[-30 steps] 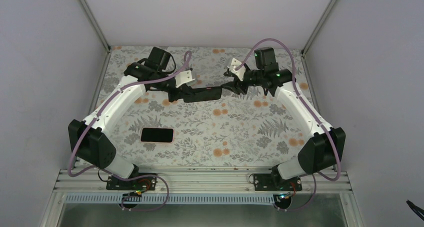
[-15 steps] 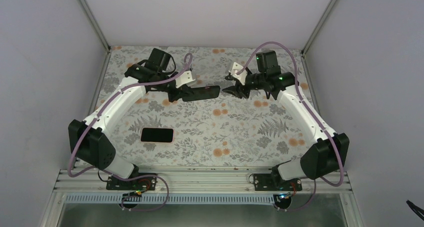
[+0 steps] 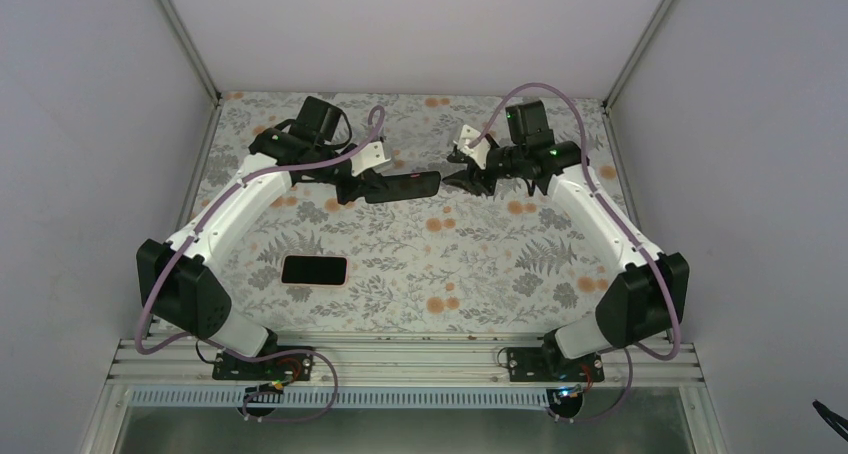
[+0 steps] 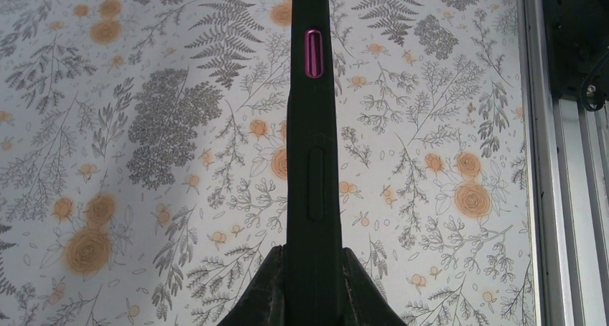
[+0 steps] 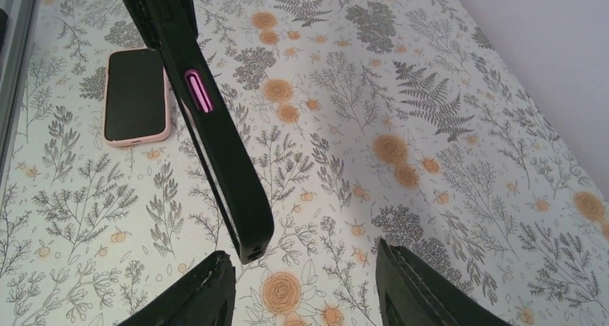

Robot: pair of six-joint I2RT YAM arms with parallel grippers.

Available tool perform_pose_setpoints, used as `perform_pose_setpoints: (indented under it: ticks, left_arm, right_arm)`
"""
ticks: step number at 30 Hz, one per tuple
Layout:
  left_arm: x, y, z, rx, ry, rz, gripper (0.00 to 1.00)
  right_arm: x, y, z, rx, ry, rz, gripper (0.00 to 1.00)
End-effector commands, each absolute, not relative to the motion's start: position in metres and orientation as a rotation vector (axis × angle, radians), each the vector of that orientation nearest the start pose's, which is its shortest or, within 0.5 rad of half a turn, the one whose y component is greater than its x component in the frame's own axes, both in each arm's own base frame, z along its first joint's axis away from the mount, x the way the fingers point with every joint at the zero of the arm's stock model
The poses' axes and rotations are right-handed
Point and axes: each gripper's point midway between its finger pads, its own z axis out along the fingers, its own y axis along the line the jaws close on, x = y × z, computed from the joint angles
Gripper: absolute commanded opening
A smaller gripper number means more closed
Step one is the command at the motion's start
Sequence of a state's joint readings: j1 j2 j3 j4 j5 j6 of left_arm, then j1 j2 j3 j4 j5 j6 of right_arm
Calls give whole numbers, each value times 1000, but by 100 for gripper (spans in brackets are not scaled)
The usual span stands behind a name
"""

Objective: Take the phone out of the phone case
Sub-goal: Remove the phone case from the phone.

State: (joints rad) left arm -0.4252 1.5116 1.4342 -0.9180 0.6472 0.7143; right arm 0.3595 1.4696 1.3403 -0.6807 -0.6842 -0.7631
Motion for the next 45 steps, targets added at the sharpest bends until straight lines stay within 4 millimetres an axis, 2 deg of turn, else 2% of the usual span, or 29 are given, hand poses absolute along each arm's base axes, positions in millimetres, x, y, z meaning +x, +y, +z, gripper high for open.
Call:
perform_pose_setpoints:
  ticks: [1, 18, 28, 31, 36, 42, 45]
  left_arm:
    - [290, -255, 271, 1493, 1775, -728, 2]
    - [284, -260, 272, 1510, 1760, -774, 2]
    - [260, -269, 273, 1576, 1720, -883, 2]
    - [261, -270, 270, 1578, 1730, -868, 2]
    - [270, -267, 265, 1568, 1750, -793, 2]
    - [287, -261, 251, 1536, 1802, -676, 2]
    - [290, -262, 250, 1530, 1804, -679, 2]
  right_arm:
    - [329, 247, 267, -1435, 1650, 611, 52]
    - [346, 251, 267, -1408, 1662, 594, 48]
    - [369, 252, 279, -1350, 1660, 517, 45]
    - [372, 253, 279, -1351, 1662, 502, 45]
    - [360, 241, 281, -1369, 1669, 470, 47]
    - [315, 231, 272, -1469, 1685, 516, 50]
    - [303, 228, 262, -1489, 1707, 528, 50]
